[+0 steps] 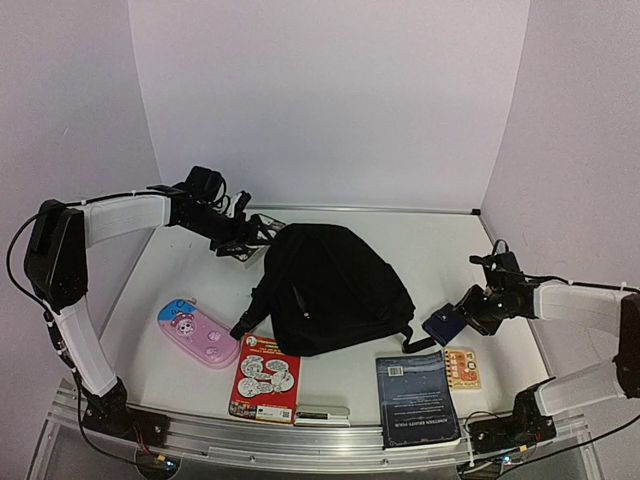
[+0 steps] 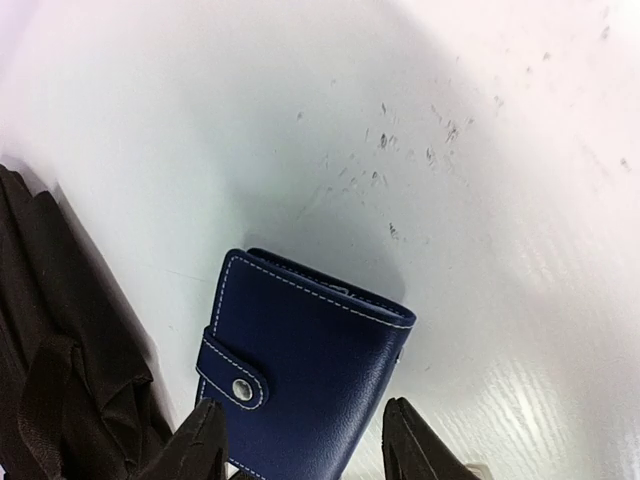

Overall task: Pack the student bag
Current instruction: Pick up the stationery from the center of the board.

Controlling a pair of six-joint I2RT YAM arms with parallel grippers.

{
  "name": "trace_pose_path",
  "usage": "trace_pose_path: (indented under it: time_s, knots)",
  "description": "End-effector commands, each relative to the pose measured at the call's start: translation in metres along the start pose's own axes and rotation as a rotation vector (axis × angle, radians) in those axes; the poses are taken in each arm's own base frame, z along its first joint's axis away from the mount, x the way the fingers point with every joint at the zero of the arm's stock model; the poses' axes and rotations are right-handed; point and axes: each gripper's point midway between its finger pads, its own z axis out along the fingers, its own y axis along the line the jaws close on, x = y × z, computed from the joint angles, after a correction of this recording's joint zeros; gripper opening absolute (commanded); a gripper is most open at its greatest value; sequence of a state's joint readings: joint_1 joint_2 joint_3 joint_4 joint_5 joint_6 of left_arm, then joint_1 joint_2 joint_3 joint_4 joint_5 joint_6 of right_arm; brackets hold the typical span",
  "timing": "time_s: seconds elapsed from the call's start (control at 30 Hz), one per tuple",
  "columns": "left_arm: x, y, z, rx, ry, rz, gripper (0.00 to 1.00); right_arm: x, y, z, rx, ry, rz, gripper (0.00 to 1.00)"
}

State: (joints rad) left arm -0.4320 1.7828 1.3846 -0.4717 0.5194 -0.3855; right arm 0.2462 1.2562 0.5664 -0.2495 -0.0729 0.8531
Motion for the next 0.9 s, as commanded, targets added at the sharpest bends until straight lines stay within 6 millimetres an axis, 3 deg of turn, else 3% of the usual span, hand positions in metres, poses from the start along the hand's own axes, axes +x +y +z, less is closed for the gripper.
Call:
trace_pose_path:
  time_s: [0.0, 0.27, 0.5, 0.63, 0.87]
  knots:
    - [-0.004, -0.004, -0.006, 0.000, -0.025, 0.024, 0.89, -0.001, 0.005, 0.004, -0.047, -0.014, 0.059, 0.49]
    - [-0.002, -0.004, -0.003, 0.014, -0.013, 0.012, 0.89, 0.002, -0.013, 0.008, 0.002, -0.042, 0.097, 0.46]
    - [-0.001, -0.004, -0.001, 0.020, -0.006, 0.009, 0.89, 0.007, -0.006, 0.018, -0.042, -0.018, 0.103, 0.44]
    - [-0.001, -0.005, -0.001, 0.022, -0.006, 0.008, 0.89, 0.012, -0.008, 0.025, -0.055, -0.002, 0.123, 0.35]
    - [0.000, -0.006, -0.001, 0.029, -0.004, 0.007, 0.89, 0.011, -0.010, 0.027, -0.047, -0.011, 0.137, 0.37]
